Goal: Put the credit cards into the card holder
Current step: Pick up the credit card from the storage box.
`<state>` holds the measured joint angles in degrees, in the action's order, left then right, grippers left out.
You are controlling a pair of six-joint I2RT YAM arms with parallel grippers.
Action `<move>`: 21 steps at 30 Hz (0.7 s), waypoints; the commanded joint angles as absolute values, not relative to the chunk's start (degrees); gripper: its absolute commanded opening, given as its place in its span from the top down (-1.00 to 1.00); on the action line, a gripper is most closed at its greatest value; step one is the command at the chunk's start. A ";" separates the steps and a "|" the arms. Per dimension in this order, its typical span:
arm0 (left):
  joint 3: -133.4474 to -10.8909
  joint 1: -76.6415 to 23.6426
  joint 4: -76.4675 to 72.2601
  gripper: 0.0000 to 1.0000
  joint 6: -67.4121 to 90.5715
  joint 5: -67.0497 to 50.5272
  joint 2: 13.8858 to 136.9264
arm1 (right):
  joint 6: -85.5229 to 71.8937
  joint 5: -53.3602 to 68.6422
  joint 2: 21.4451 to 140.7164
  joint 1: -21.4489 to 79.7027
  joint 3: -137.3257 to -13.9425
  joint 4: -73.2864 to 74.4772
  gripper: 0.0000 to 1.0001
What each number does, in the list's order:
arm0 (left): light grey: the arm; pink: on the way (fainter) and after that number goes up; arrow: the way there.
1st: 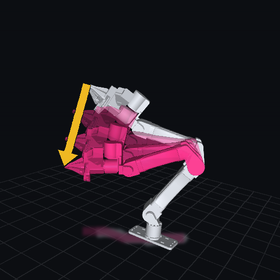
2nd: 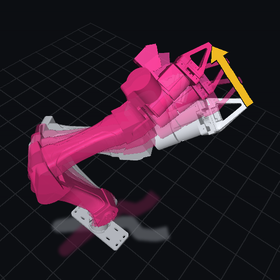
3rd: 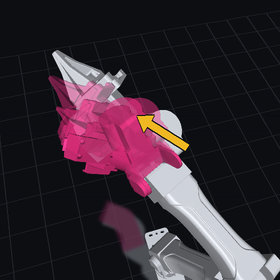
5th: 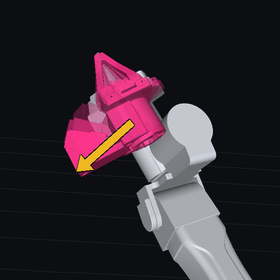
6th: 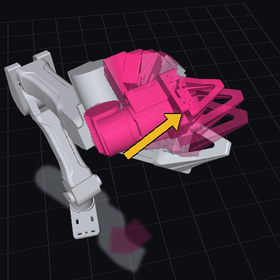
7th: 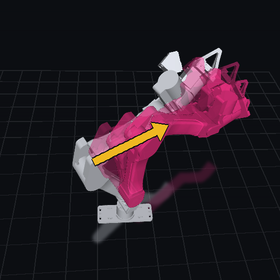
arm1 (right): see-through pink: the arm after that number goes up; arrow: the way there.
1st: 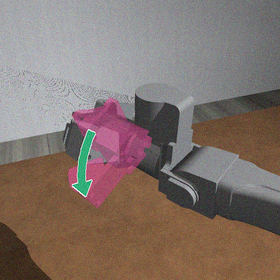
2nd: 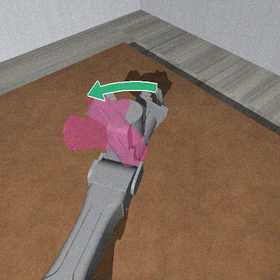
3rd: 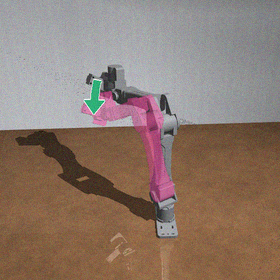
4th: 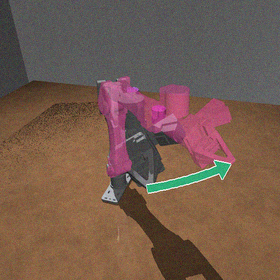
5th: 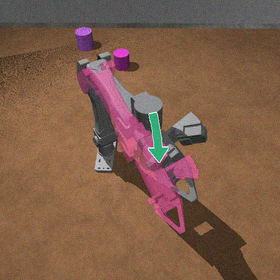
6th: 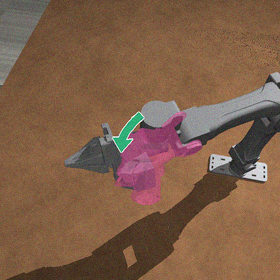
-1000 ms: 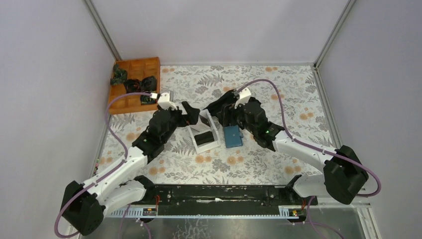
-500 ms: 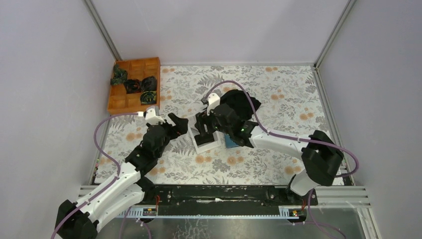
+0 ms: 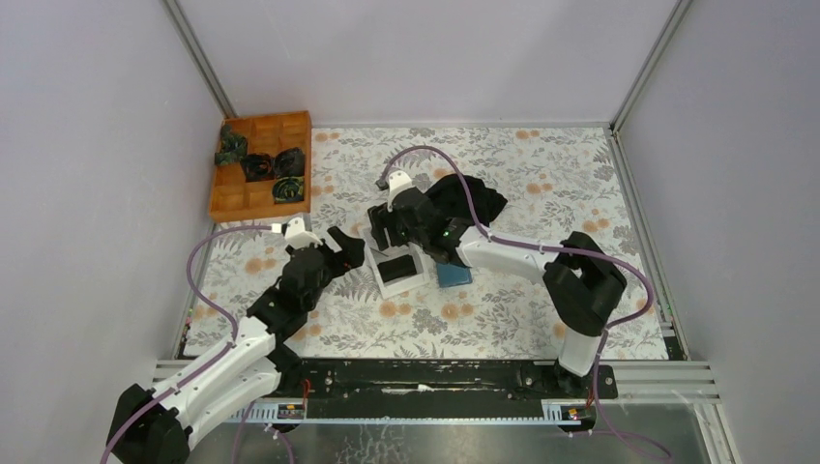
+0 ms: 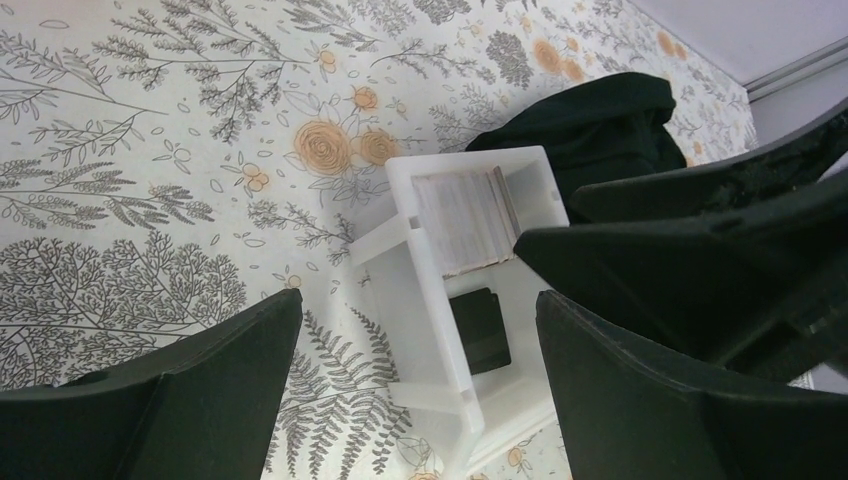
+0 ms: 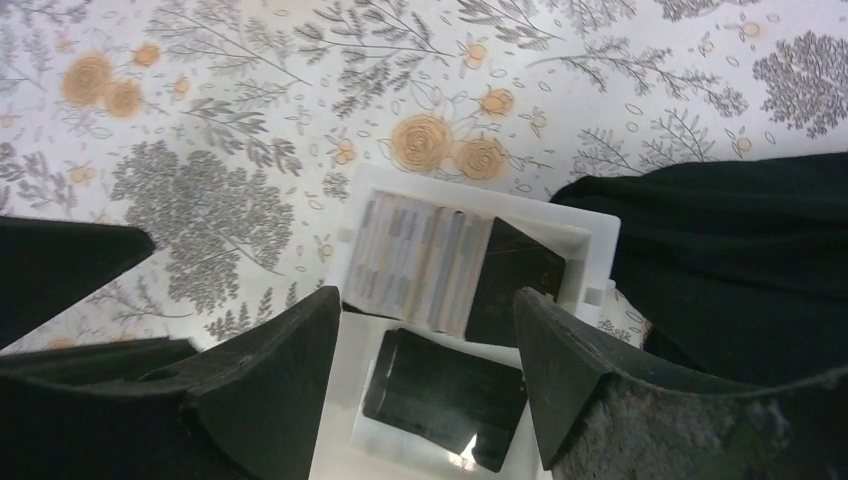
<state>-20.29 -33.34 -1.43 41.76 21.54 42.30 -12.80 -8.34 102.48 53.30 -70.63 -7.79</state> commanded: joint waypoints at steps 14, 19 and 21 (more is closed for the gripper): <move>-16.36 -33.57 -7.21 -0.86 43.33 23.61 43.47 | -17.75 0.05 109.62 46.77 -74.04 -8.34 -0.44; -16.18 -33.61 -7.37 -0.86 43.16 23.88 43.72 | -18.20 1.17 110.13 45.93 -73.77 -9.01 -0.44; -16.04 -33.57 -7.38 -0.86 43.15 24.06 43.89 | -18.19 1.27 110.05 45.88 -73.58 -9.14 -0.44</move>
<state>-16.80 -33.34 -3.51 42.81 22.11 43.70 -17.54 0.23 109.67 47.05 -72.58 -8.40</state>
